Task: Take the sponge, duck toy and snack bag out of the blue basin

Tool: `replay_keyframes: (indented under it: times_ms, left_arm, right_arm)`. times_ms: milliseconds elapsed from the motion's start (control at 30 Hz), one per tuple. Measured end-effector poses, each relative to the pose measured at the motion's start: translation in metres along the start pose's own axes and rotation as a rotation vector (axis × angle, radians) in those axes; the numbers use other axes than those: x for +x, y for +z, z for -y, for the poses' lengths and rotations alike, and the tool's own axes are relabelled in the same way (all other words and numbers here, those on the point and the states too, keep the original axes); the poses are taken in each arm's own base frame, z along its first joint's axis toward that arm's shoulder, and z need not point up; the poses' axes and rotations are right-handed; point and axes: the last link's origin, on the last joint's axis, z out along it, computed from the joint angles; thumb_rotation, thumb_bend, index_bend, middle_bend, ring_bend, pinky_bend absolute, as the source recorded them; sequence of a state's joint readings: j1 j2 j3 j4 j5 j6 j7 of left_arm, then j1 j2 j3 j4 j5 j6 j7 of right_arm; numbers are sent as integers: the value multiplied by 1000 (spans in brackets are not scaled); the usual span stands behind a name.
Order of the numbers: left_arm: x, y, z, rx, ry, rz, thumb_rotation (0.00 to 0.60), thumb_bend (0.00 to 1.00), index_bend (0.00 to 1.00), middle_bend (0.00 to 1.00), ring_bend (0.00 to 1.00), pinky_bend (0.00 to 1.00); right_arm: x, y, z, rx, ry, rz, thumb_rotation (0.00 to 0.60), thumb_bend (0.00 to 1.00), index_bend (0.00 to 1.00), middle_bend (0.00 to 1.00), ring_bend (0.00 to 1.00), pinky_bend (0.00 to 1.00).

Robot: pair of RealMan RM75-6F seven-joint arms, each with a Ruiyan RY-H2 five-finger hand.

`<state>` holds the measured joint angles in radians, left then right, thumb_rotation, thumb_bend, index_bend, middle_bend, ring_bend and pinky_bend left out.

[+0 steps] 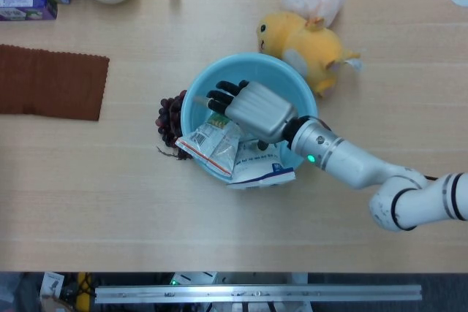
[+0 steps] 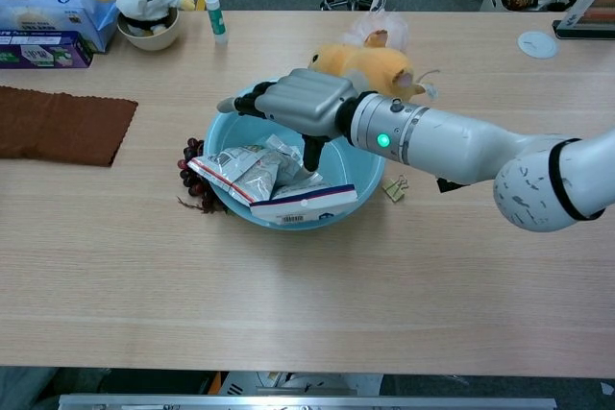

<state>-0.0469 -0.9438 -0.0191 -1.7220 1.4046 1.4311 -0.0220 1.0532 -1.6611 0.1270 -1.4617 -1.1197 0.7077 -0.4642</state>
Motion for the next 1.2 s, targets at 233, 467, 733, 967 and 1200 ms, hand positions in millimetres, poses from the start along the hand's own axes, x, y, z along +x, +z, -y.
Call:
replay_keyframes:
  times_ms: [233, 467, 733, 967, 1200]
  left_arm:
    - [-1, 0, 2, 4, 0, 2, 600, 229, 0, 59, 9, 78]
    - [0, -2, 5, 13, -3, -2, 600, 230, 0, 59, 9, 78]
    - [-2, -2, 6, 12, -5, 4, 600, 229, 0, 59, 9, 78]
    - [-2, -2, 6, 14, -4, 5, 600, 230, 0, 58, 9, 77]
    - [-2, 0, 4, 11, -1, 12, 600, 229, 0, 58, 9, 78]
  right_arm:
    - [-11, 14, 16, 13, -16, 18, 600, 75, 46, 195, 123, 366]
    - [-20, 24, 27, 4, -45, 10, 600, 169, 265, 322, 230, 495]
    - [-22, 25, 28, -8, -40, -36, 600, 307, 503, 491, 431, 696]
    - [-18, 19, 21, -21, -7, -94, 600, 348, 564, 537, 508, 761]
    - [9, 0, -5, -69, 42, -182, 600, 347, 564, 537, 509, 761]
